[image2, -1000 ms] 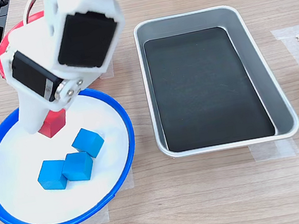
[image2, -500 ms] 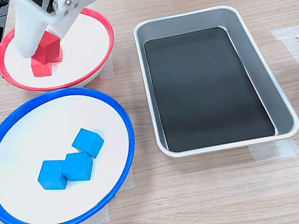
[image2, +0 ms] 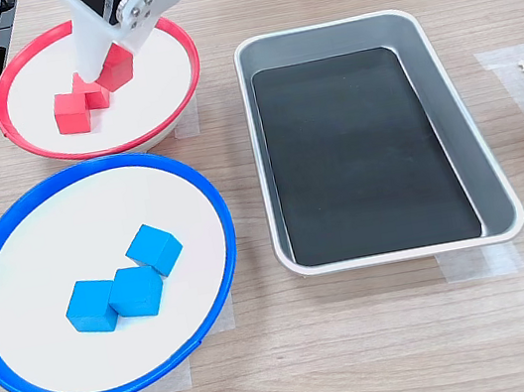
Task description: Relocate any red block in the blue dish to the red dish, correcting any misplacement.
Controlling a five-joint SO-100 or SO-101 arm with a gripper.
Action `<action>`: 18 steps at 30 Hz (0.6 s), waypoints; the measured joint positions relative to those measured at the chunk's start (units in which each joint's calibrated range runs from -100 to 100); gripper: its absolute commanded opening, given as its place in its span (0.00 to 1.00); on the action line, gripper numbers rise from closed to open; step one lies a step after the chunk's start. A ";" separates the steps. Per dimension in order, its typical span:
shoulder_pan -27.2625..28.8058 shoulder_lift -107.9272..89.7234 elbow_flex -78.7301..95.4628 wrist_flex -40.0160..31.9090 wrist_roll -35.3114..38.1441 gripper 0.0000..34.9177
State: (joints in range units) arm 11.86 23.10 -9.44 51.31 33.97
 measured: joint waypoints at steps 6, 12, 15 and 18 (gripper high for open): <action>1.42 3.75 0.00 -1.39 0.00 0.02; 0.88 6.73 -0.09 -1.63 -0.24 0.01; 0.62 7.42 -0.82 -1.63 -0.49 0.04; -0.27 7.42 -1.72 -1.63 -0.63 0.13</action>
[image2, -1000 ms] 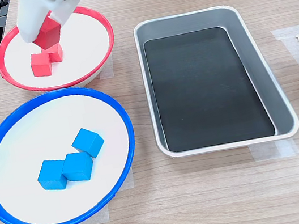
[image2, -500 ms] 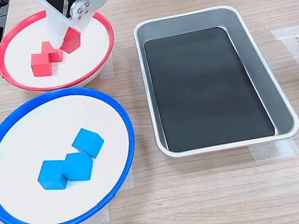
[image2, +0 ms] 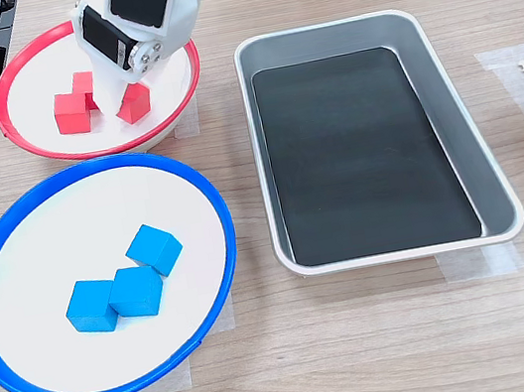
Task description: Relocate any red block in the blue dish to the red dish, correcting any misplacement.
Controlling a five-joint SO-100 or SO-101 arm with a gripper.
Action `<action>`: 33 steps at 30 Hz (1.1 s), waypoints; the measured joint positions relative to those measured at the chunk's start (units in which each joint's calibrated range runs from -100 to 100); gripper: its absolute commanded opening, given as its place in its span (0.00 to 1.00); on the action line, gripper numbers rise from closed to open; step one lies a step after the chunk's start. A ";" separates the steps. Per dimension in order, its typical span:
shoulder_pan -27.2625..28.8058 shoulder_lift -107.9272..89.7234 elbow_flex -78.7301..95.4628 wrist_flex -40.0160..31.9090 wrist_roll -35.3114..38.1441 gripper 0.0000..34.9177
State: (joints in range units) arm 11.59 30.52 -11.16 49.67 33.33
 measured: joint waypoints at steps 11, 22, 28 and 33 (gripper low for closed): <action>-0.18 2.05 -3.90 0.00 -0.20 0.45; -0.18 -2.47 -1.63 0.00 0.20 0.27; -0.53 -17.82 8.98 -1.06 -3.08 0.02; -3.81 -34.53 25.23 -5.38 -10.55 0.01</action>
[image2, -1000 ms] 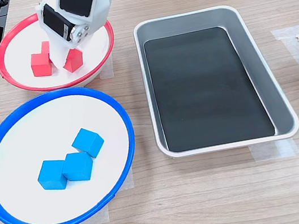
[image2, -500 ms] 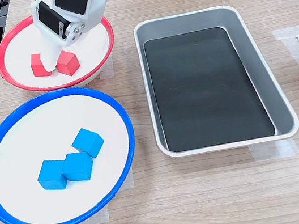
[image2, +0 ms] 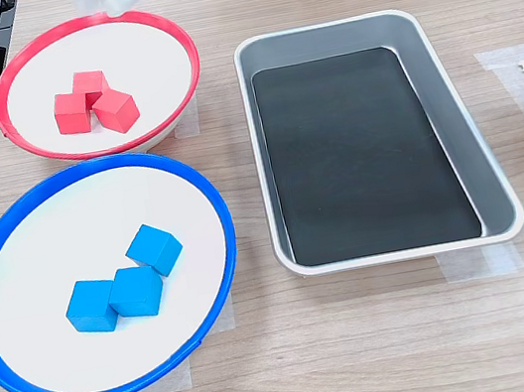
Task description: Relocate any red block in the blue dish to the red dish, correcting any misplacement.
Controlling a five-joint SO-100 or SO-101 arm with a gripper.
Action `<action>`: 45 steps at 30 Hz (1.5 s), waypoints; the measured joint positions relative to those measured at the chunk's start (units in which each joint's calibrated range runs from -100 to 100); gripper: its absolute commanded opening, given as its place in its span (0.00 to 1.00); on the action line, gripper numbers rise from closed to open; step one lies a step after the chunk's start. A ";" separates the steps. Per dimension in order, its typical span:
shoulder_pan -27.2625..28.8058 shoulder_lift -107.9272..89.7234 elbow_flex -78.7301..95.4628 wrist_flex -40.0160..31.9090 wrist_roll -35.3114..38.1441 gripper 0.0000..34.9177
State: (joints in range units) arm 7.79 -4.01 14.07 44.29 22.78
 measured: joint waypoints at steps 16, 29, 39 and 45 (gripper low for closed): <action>-10.62 -48.25 50.64 -7.83 -18.95 0.01; -12.04 -79.20 76.77 -4.65 -22.47 0.01; -11.15 -89.34 84.85 -2.28 -22.47 0.01; -11.15 -92.50 85.93 -1.14 -22.47 0.01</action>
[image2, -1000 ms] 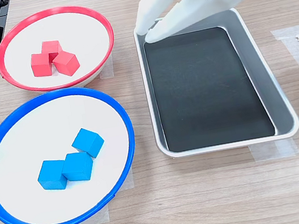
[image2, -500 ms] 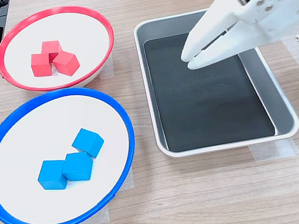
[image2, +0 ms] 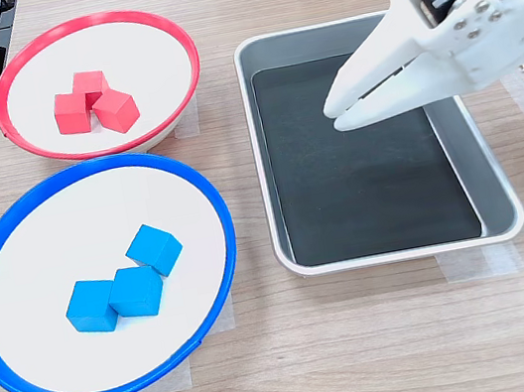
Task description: Relocate any red block in the blue dish to the red dish, correcting any misplacement.
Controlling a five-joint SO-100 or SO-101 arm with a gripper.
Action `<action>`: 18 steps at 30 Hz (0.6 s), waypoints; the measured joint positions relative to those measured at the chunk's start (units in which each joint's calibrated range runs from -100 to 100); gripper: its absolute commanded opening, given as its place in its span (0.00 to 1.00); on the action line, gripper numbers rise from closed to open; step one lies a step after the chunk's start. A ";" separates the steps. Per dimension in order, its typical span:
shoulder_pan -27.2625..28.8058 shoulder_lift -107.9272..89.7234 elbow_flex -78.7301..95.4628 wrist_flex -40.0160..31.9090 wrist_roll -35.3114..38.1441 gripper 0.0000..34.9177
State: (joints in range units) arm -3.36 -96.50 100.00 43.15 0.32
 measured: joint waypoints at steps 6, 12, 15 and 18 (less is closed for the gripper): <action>0.00 -1.71 0.00 2.94 0.00 0.01; 0.00 -1.79 0.00 4.00 0.00 0.01; 0.00 -1.79 0.00 4.00 -0.05 0.01; 0.44 -1.79 0.00 4.00 -0.15 0.01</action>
State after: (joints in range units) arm -2.92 -98.29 100.00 47.15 0.17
